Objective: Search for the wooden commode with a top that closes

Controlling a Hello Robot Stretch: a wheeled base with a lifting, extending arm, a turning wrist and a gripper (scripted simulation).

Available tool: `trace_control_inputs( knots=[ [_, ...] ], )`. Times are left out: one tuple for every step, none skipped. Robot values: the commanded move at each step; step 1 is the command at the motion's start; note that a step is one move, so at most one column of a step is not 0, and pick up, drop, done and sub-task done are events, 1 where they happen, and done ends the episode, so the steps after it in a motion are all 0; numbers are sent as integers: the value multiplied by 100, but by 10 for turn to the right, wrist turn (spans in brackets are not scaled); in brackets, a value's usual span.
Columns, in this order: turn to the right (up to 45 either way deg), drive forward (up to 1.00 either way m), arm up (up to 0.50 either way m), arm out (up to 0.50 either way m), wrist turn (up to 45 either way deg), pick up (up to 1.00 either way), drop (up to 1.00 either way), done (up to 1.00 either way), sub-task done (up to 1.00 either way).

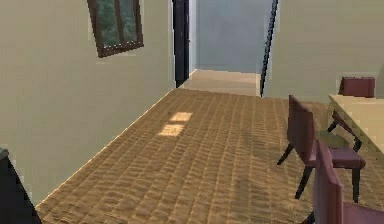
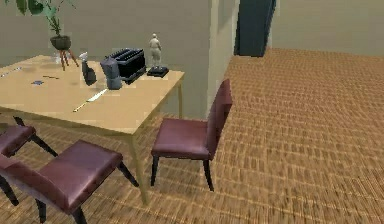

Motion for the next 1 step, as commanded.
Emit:
trace_control_inputs(
  knots=[
    [0, 55, 0, 0, 0, 0, 0, 0, 0]
  ],
)
